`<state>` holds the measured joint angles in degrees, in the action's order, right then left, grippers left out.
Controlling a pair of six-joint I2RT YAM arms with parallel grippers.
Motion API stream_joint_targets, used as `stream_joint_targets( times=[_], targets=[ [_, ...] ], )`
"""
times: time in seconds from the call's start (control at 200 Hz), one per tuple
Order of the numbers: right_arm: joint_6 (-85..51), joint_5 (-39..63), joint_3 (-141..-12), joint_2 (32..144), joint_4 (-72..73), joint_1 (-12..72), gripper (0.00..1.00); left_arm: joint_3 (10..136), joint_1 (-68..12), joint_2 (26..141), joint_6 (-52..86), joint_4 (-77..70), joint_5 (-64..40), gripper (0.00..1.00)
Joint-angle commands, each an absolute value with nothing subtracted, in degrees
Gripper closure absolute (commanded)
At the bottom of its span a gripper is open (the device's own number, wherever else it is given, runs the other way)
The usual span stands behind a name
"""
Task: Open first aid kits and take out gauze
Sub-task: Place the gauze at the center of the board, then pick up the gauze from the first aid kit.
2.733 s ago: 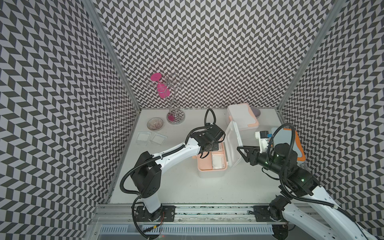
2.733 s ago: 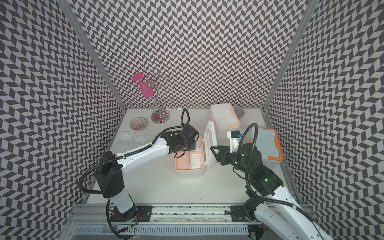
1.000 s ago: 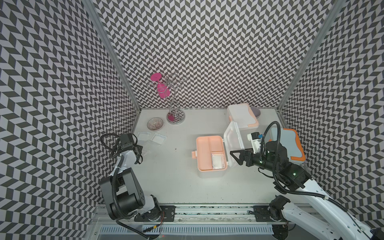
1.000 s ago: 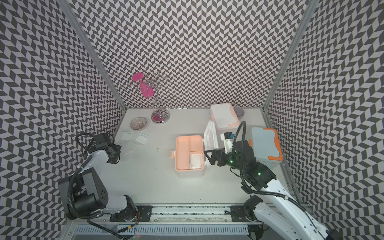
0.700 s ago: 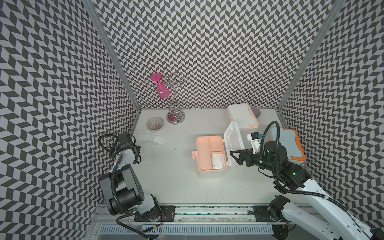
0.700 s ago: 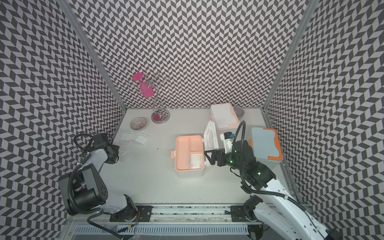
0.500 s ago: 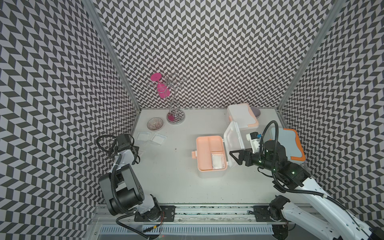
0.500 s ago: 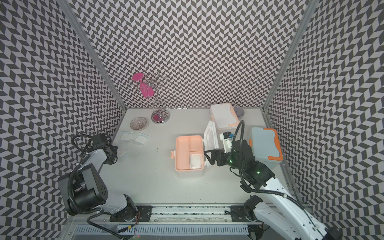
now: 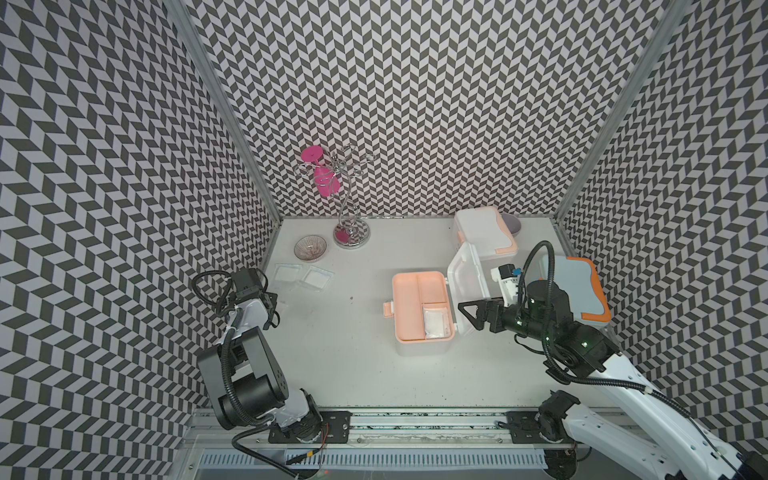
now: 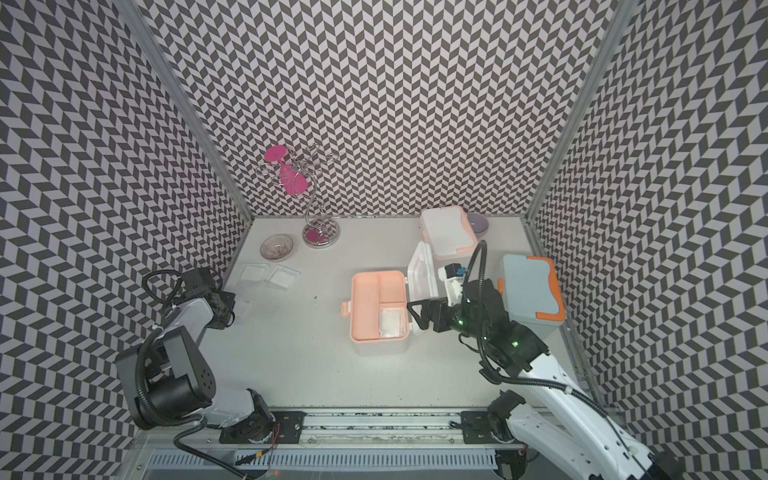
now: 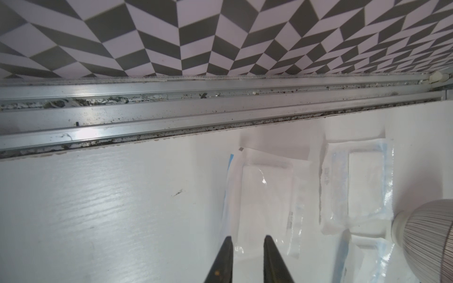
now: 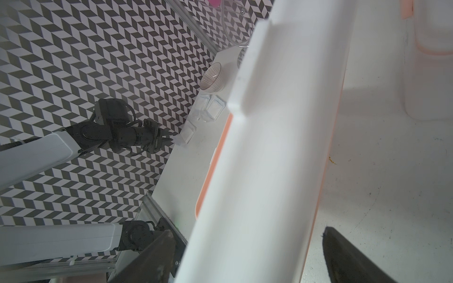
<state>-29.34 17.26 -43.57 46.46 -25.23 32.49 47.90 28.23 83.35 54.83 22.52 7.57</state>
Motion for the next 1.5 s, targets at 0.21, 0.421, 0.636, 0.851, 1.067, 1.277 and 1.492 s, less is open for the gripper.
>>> stream_joint_targets(
  times=[0.21, 0.421, 0.636, 0.851, 1.067, 1.277, 1.492],
  targets=[
    [-28.65, 17.45, -44.29, 46.77, -21.49, 32.52, 0.07, 51.77, 24.41, 76.64, 53.10, 25.26, 7.20, 0.50],
    [-28.99, 15.51, -44.07, 46.40, -21.60, 32.56, 0.06, 59.09, 1.66, 72.62, 46.81, 27.90, 11.73, 0.09],
    [-28.29, 12.66, -44.85, 45.54, -23.09, 32.53, 0.03, 69.06, -18.00, 73.88, 43.29, 39.03, 15.94, 0.04],
    [-28.19, 10.94, -44.70, 44.49, -23.63, 32.43, 0.03, 69.04, -39.16, 69.58, 46.89, 42.33, 18.97, 0.10],
    [-28.46, 10.81, -43.60, 43.81, -22.87, 32.44, 0.03, 69.94, -54.83, 71.71, 52.61, 47.11, 22.36, 0.20],
    [-28.74, 10.90, -42.72, 43.07, -22.50, 32.44, 0.03, 73.11, -65.23, 77.20, 55.59, 51.01, 25.53, 0.26],
    [-29.01, 11.33, -42.06, 42.36, -22.03, 32.43, 0.03, 74.56, -67.80, 82.20, 55.55, 52.19, 26.11, 0.40]
  ],
)
